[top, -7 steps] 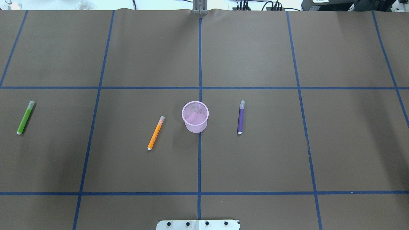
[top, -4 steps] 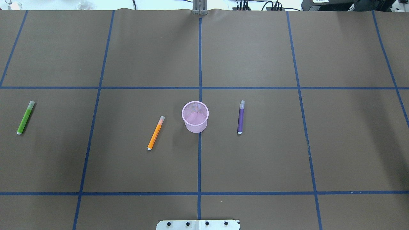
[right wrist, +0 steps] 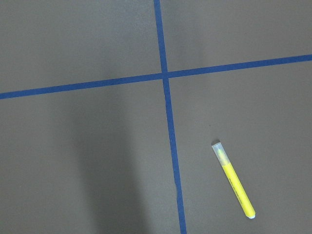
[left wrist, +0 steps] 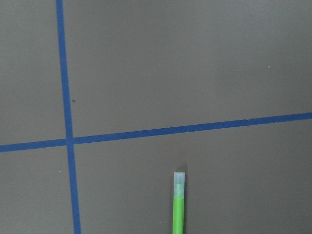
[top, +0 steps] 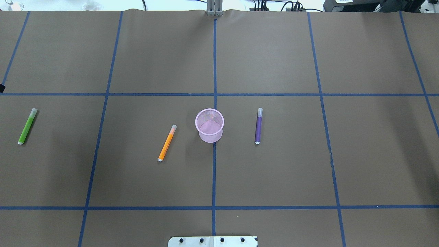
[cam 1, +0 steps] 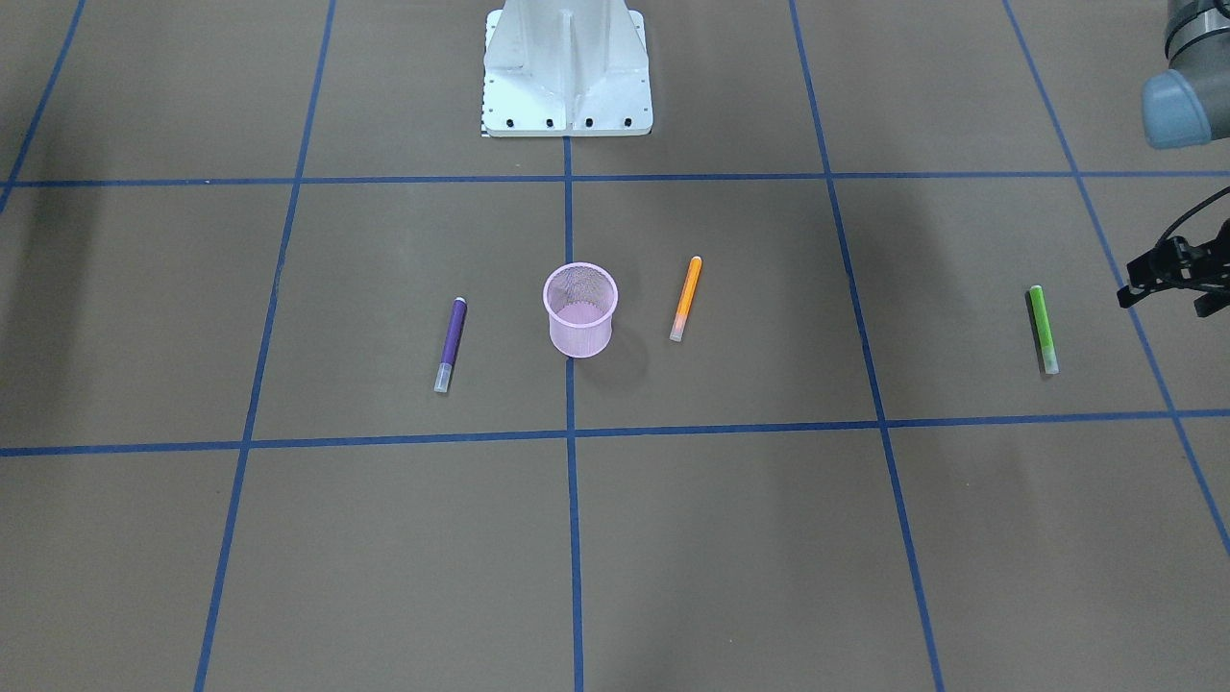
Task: Collect pens into pen holder
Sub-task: 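Lower the left gripper onto the green marker and grasp it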
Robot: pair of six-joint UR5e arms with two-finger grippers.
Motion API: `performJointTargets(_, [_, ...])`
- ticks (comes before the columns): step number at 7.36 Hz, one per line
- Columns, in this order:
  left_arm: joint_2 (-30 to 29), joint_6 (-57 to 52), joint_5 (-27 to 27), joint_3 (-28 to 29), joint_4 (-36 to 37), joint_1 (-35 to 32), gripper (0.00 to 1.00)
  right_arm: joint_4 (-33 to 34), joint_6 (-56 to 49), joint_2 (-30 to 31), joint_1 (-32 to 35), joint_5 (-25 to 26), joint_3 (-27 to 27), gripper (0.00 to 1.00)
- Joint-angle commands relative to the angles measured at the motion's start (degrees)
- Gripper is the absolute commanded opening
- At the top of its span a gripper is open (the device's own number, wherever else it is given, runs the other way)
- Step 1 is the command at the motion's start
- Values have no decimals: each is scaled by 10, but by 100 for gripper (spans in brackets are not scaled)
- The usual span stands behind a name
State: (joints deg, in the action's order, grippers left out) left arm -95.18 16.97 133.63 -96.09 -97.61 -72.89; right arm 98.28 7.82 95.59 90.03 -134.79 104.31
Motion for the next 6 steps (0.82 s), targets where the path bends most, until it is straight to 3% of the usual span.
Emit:
performJointTargets(1, [3, 79, -63, 21, -64, 56, 100, 0, -2, 0, -1, -2, 1, 100])
performJointTargets(4, [2, 116, -64, 120, -202, 71, 100, 1, -1, -1, -6, -17, 1, 100])
performJointTargets(6, [4, 116, -64, 122, -210, 78, 100, 1, -1, -3, -9, -21, -1, 100])
